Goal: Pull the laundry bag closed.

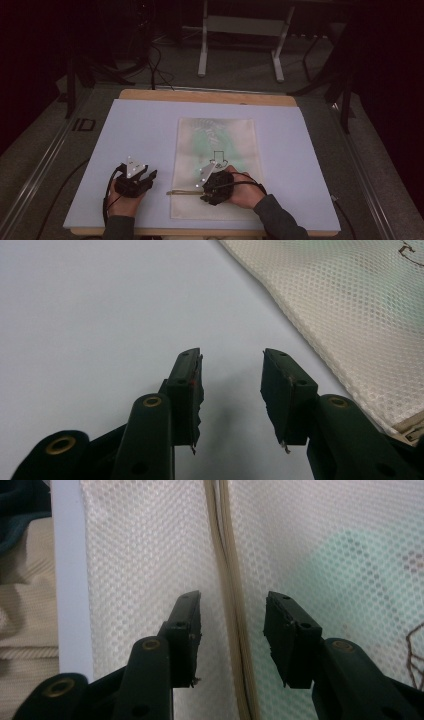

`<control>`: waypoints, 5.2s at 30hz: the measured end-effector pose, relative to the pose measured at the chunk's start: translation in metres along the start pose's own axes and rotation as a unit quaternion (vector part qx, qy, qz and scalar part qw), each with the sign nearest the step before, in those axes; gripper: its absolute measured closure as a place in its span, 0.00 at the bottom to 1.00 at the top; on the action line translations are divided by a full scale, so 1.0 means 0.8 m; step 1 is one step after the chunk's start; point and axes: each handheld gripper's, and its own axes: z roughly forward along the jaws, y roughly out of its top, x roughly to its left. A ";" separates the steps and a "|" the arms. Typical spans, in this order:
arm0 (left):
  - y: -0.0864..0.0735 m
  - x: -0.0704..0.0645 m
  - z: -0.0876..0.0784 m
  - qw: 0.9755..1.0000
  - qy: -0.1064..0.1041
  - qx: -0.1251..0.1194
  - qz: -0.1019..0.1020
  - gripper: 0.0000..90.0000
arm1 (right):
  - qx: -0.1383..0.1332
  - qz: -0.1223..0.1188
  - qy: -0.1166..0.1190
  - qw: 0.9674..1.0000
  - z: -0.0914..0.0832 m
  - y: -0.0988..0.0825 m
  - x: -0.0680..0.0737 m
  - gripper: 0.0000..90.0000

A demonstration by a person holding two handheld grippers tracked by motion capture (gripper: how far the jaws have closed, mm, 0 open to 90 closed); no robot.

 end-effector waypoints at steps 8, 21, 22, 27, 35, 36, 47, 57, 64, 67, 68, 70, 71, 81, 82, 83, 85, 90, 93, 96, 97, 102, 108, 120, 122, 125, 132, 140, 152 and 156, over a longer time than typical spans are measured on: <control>0.000 0.000 0.000 1.000 -0.001 0.001 -0.001 0.66 | -0.004 -0.011 0.004 1.000 0.008 0.021 0.002 0.64; -0.001 0.000 0.001 1.000 -0.002 0.004 -0.002 0.65 | -0.004 -0.021 0.016 1.000 0.023 0.048 0.005 0.64; -0.001 0.000 0.001 1.000 -0.002 0.004 -0.003 0.65 | -0.004 -0.023 0.017 1.000 0.024 0.049 0.005 0.65; -0.001 0.001 0.001 1.000 -0.002 0.005 -0.002 0.65 | -0.007 -0.019 0.025 0.999 0.029 0.057 0.005 0.67; -0.001 0.002 0.002 1.000 -0.002 0.006 -0.003 0.65 | -0.010 -0.025 0.030 0.999 0.036 0.069 0.008 0.68; -0.001 0.002 0.002 1.000 -0.002 0.006 -0.003 0.65 | -0.010 -0.025 0.030 0.999 0.036 0.069 0.008 0.68; -0.001 0.002 0.002 1.000 -0.002 0.005 -0.003 0.65 | -0.017 -0.025 0.029 0.999 0.041 0.084 0.007 0.69; -0.001 0.002 0.002 1.000 -0.001 0.005 -0.004 0.64 | -0.020 -0.016 0.032 0.999 0.049 0.095 0.007 0.78; -0.001 0.003 0.002 1.000 -0.002 0.003 -0.005 0.64 | -0.022 -0.019 0.027 0.999 0.057 0.101 0.006 0.80; -0.001 0.003 0.002 1.000 -0.001 0.004 -0.006 0.64 | -0.018 -0.022 0.030 0.999 0.060 0.105 0.006 0.82; -0.001 0.004 0.002 1.000 -0.002 0.003 -0.007 0.64 | -0.016 -0.021 0.030 0.999 0.061 0.106 0.006 0.82; -0.001 0.004 0.002 1.000 -0.002 0.002 -0.007 0.64 | -0.014 -0.024 0.031 0.999 0.063 0.109 0.007 0.83; -0.001 0.005 0.001 1.000 -0.002 0.003 -0.008 0.64 | -0.013 -0.024 0.033 0.999 0.064 0.110 0.006 0.84; -0.001 0.005 0.002 1.000 -0.002 0.001 -0.011 0.64 | -0.005 -0.018 0.037 0.999 0.078 0.118 0.004 0.83; -0.001 0.005 0.001 1.000 -0.001 0.001 -0.011 0.64 | -0.002 -0.018 0.038 0.999 0.080 0.119 0.004 0.83; -0.001 0.005 0.001 1.000 -0.001 0.001 -0.011 0.64 | -0.002 -0.016 0.038 0.999 0.082 0.120 0.004 0.85; -0.001 0.005 0.001 1.000 -0.001 0.000 -0.012 0.64 | 0.000 -0.012 0.036 0.999 0.082 0.121 0.004 0.89; -0.001 0.005 0.001 1.000 -0.002 -0.001 -0.013 0.64 | -0.007 -0.019 0.032 0.999 0.080 0.123 0.006 0.90; -0.002 0.008 0.000 1.000 -0.006 -0.003 -0.019 0.64 | -0.029 -0.016 0.033 0.999 0.068 0.122 0.005 0.90; -0.002 0.009 -0.001 1.000 -0.006 -0.005 -0.022 0.65 | -0.038 -0.020 0.031 0.999 0.060 0.120 0.004 0.90; -0.002 0.009 -0.001 1.000 -0.006 -0.006 -0.023 0.65 | -0.042 -0.020 0.030 0.998 0.055 0.118 0.003 0.90; -0.002 0.007 -0.002 1.000 -0.009 -0.006 -0.021 0.66 | -0.058 -0.011 0.032 0.998 0.041 0.104 -0.001 0.90; -0.001 0.003 -0.002 1.000 -0.025 -0.005 -0.016 0.70 | -0.055 -0.002 0.037 0.998 0.039 0.082 -0.001 0.90; 0.000 -0.011 -0.001 0.998 -0.063 -0.002 0.003 0.78 | -0.050 0.030 0.065 0.996 0.055 0.068 -0.009 0.89; 0.001 -0.015 -0.002 0.997 -0.071 -0.002 0.006 0.79 | -0.047 0.030 0.066 0.996 0.060 0.066 -0.008 0.90; 0.001 -0.021 -0.003 0.997 -0.081 0.000 0.009 0.80 | -0.051 0.035 0.067 0.996 0.060 0.064 -0.008 0.90; 0.002 -0.035 0.000 0.994 -0.110 0.003 0.023 0.86 | -0.053 0.023 0.051 0.997 0.061 0.063 -0.002 0.91; 0.003 -0.044 0.006 0.990 -0.135 0.017 0.032 0.99 | -0.061 0.020 0.042 0.997 0.061 0.060 0.001 0.91; 0.004 -0.057 0.017 0.987 -0.149 0.035 0.040 0.99 | -0.066 0.020 0.038 0.997 0.062 0.058 0.002 0.91; 0.003 -0.058 0.020 0.987 -0.153 0.043 0.038 0.99 | -0.066 0.019 0.038 0.997 0.062 0.059 0.002 0.91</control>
